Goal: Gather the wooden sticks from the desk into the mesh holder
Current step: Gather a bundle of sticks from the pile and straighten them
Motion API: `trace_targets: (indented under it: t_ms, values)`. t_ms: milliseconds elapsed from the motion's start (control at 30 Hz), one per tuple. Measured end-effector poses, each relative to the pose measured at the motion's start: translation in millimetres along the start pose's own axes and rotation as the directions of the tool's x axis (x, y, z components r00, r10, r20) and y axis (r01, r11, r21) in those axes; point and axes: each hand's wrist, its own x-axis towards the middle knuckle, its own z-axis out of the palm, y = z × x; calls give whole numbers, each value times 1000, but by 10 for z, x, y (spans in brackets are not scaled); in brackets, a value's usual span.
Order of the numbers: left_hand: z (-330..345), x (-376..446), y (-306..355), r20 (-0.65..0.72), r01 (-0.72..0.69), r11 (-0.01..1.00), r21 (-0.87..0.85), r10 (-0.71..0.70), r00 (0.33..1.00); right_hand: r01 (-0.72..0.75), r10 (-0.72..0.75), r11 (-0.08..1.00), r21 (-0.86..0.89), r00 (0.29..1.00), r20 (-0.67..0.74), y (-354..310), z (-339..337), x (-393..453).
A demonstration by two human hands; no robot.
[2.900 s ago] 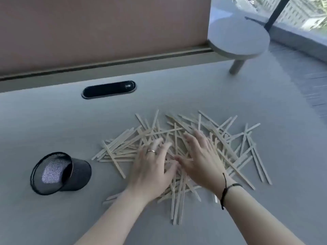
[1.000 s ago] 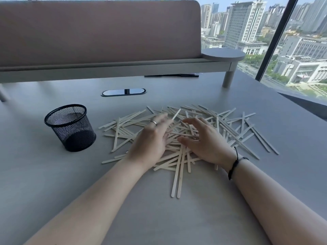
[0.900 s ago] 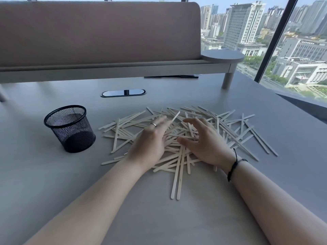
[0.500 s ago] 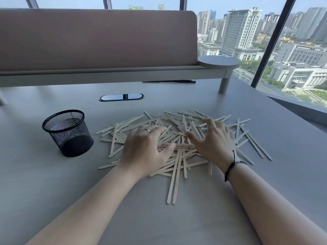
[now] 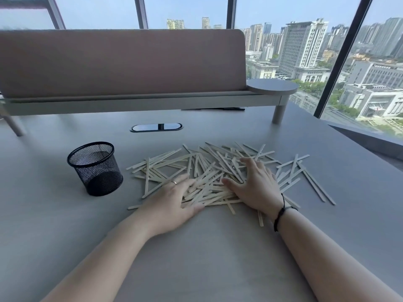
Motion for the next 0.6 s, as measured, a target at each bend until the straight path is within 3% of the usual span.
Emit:
trace_targets:
  t_ms: [167, 600]
  values:
    - [33, 67, -79, -90, -31, 999, -15, 29, 996, 31, -30, 999, -14, 999, 12, -22, 5, -25]
    - [159, 134, -153, -279, -267, 964, 6, 258, 925, 58, -58, 998, 2, 998, -13, -60, -17, -64]
